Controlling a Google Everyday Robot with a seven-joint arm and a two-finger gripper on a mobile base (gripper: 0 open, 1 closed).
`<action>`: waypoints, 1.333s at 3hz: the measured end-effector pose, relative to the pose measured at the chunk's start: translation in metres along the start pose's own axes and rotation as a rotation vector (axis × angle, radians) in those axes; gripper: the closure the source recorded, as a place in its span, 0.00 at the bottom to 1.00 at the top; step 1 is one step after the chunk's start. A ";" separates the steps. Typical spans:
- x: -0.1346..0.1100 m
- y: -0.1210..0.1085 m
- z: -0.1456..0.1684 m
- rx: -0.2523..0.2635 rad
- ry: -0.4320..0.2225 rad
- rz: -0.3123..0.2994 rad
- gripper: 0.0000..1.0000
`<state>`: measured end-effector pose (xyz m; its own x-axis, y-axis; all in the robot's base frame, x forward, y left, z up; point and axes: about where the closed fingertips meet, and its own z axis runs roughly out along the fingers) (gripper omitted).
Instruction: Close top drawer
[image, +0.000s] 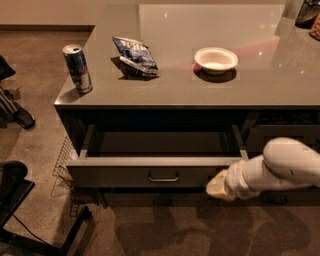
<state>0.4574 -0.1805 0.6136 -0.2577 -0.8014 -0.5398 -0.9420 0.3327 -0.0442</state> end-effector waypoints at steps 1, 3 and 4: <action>-0.014 -0.047 0.003 0.011 -0.031 -0.038 1.00; -0.013 -0.078 0.017 0.034 -0.051 -0.043 1.00; -0.016 -0.141 0.019 0.086 -0.066 -0.056 1.00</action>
Offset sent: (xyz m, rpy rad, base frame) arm 0.1589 -0.0161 -0.0035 0.1693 -0.0691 0.0028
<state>0.5982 -0.2052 0.6129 -0.1880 -0.7862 -0.5887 -0.9319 0.3320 -0.1459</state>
